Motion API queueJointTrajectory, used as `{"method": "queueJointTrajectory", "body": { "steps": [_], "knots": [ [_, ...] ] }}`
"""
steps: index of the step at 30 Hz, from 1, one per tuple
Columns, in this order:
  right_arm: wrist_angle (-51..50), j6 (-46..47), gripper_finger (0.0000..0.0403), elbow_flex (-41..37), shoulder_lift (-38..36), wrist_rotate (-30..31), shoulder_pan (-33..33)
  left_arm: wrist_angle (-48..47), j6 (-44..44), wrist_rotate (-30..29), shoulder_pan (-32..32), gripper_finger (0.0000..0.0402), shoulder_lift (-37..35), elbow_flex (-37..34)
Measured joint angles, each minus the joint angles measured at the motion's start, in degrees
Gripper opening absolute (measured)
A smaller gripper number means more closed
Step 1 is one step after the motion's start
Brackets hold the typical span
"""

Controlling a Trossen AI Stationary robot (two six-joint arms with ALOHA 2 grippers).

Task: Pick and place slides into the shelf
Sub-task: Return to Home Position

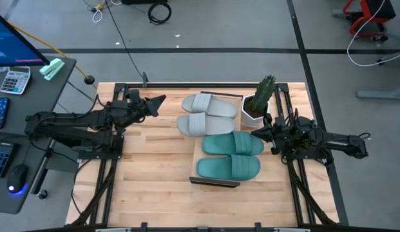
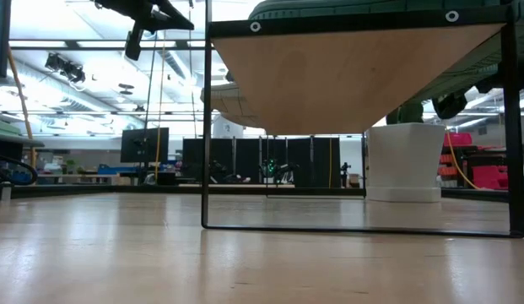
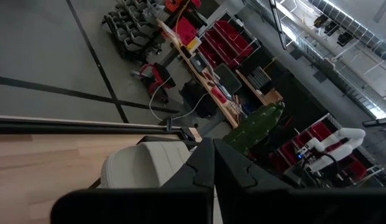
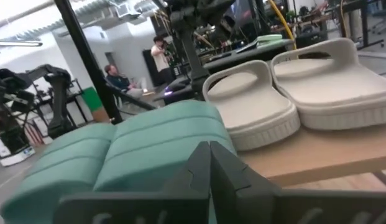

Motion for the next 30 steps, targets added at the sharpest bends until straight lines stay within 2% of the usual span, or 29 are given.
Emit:
{"method": "queueJointTrajectory", "body": {
  "steps": [6, 9, 14, 21, 26, 30],
  "knots": [
    [-1.6, -1.26, 0.001, 2.26, 0.0, 1.95, 0.0, -0.02, 0.06, 0.0, 0.0, 0.0017, 0.0, 0.0],
    [-5.61, -1.26, 0.0014, 3.61, 0.0, 2.62, 0.0, -0.45, 0.7, 0.0, 0.0, 0.0024, 0.0, 0.0],
    [-10.57, -1.36, 0.0014, 4.11, 0.01, 3.68, 0.02, -1.54, 1.55, 0.0, 0.0, 0.0015, 0.0, 0.0],
    [-12.77, -4.03, 0.0007, 4.11, 0.1, 12.26, 0.02, -1.53, 1.53, 0.0, -1.17, 0.0008, 0.0, 0.0],
    [-12.77, -4.04, 0.0015, 4.11, 0.11, 11.85, 0.02, -1.51, 1.6, 0.02, -2.35, 0.0023, -0.01, 0.0],
    [-12.27, -3.74, 0.0007, 4.11, 0.11, 9.41, 0.02, -1.51, 1.6, 0.0, -2.69, 0.0015, -0.02, 0.0]
  ]
}}
